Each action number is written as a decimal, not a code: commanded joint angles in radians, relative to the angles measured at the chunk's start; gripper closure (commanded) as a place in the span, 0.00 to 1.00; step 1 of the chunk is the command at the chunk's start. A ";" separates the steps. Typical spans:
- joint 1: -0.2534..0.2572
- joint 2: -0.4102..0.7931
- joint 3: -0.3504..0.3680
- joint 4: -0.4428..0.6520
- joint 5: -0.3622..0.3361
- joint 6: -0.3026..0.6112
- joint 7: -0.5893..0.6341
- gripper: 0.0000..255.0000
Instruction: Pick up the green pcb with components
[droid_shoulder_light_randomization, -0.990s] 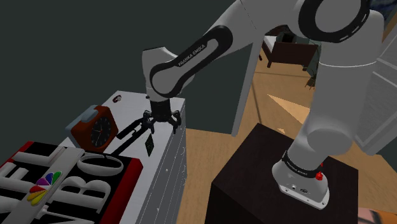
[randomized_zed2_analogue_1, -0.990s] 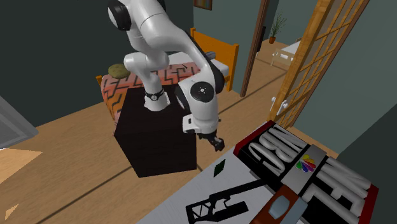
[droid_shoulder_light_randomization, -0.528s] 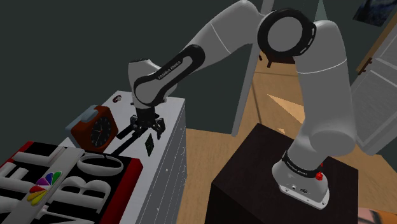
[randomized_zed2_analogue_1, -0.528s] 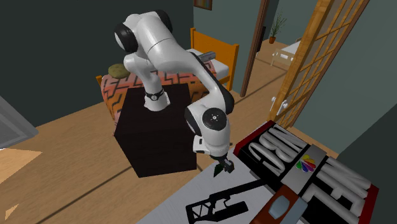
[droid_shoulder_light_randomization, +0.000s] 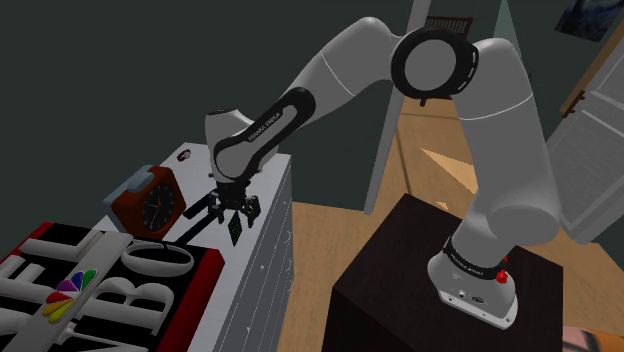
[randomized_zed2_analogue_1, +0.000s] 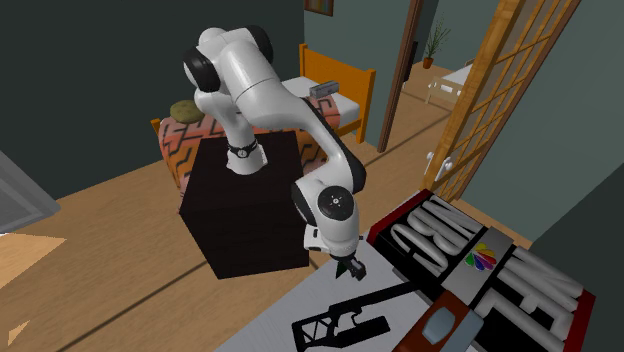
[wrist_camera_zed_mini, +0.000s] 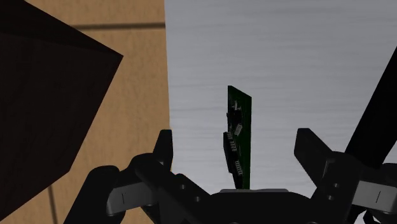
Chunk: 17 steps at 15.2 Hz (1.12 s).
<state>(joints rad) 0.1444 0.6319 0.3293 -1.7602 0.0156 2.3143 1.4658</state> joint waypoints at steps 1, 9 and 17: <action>0.000 0.003 -0.001 -0.001 -0.001 0.004 0.000 0.00; 0.000 0.003 -0.001 0.001 -0.001 0.003 -0.001 1.00; -0.008 -0.051 0.010 0.002 0.011 -0.051 0.002 1.00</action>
<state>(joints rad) 0.1377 0.5890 0.3376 -1.7606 0.0248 2.2736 1.4681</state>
